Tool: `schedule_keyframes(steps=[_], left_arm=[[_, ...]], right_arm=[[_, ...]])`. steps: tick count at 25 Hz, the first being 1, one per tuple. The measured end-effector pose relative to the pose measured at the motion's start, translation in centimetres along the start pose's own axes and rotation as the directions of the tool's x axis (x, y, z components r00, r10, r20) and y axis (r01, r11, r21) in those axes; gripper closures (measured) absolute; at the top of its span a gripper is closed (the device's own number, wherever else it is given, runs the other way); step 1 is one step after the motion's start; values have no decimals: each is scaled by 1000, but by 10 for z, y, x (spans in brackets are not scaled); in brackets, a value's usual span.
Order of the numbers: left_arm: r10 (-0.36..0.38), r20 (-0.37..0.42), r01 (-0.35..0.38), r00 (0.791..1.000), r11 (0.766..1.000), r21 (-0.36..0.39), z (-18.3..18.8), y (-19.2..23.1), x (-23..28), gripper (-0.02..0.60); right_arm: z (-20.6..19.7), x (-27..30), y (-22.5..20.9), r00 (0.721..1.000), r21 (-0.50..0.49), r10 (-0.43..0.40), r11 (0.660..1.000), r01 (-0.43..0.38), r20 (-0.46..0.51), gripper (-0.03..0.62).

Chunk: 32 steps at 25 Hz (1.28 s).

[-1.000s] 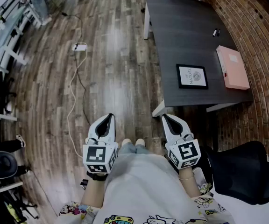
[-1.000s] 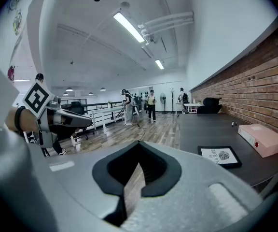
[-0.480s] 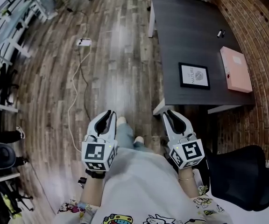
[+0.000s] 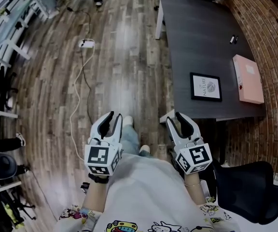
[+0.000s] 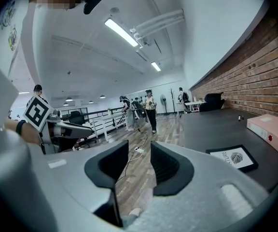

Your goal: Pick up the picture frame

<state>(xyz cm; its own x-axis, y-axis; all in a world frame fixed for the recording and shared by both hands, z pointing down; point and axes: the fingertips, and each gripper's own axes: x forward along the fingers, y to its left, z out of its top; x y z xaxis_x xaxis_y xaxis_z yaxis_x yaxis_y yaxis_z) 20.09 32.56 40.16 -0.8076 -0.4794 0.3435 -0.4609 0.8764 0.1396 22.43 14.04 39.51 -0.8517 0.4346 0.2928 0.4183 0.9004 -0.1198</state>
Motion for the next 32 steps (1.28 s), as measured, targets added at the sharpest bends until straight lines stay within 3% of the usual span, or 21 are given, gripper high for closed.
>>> schedule_keyframes(steps=[12, 18, 24, 32], left_arm=[[-92, -19, 92, 996, 996, 12, 56, 82, 114, 445], [-96, -10, 96, 995, 995, 23, 72, 126, 144, 433], [-118, -25, 118, 993, 993, 22, 73, 163, 157, 421], [-169, -70, 170, 983, 985, 15, 66, 169, 174, 414]], right_arm=[[54, 119, -44, 998, 0, -65, 998, 65, 8, 418], [66, 166, -54, 995, -12, -98, 995, 98, 9, 416], [64, 192, -54, 987, 9, -161, 987, 161, -1, 416], [57, 193, -65, 972, 42, -233, 971, 235, -38, 404]])
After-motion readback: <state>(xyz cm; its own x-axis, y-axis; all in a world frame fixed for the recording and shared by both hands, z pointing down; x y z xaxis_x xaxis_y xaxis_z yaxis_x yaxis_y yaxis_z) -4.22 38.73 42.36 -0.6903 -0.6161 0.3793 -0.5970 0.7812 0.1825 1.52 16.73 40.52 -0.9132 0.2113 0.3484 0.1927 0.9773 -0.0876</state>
